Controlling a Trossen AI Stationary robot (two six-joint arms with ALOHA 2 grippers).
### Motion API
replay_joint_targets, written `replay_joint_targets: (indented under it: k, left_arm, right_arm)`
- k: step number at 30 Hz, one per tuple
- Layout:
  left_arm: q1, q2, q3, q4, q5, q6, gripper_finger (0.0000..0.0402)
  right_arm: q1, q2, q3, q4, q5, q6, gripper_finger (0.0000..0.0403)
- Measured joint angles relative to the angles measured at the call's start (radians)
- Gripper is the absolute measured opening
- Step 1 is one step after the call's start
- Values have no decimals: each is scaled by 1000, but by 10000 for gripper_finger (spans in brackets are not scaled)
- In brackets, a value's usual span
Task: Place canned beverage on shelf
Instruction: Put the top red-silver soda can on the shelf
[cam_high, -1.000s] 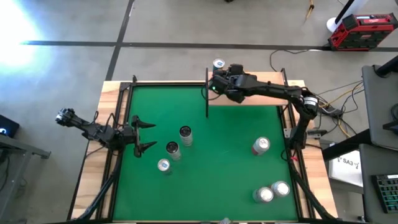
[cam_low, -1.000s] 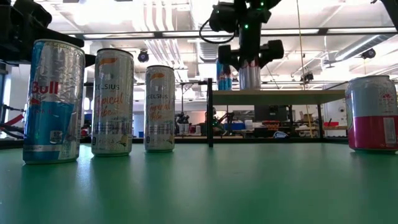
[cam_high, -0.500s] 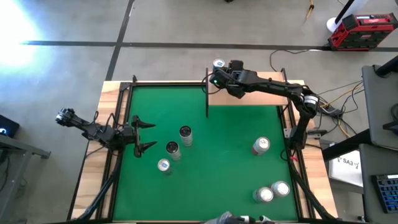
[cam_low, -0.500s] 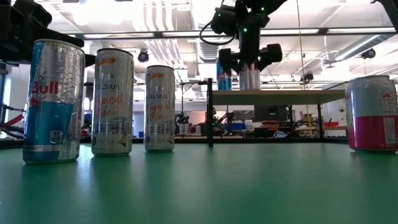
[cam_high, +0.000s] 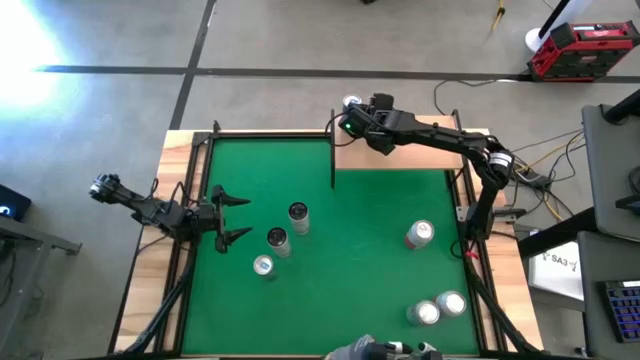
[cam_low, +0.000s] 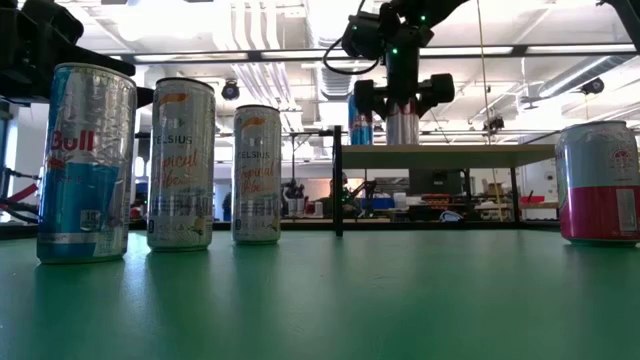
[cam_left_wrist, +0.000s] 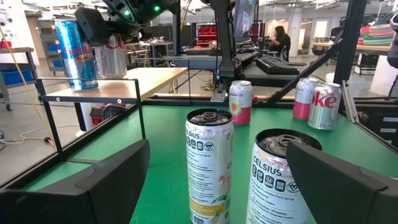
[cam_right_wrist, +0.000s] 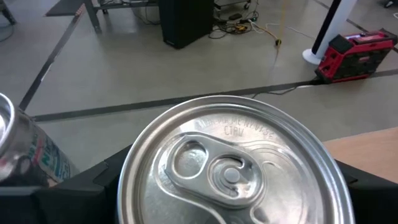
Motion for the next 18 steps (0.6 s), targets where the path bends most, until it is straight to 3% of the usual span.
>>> replay_joint_targets:
  k: [18]
  left_arm:
    - [0, 0, 0, 0, 0, 0, 361]
  right_arm:
    - [-2, 0, -26, 1, -11, 1, 295]
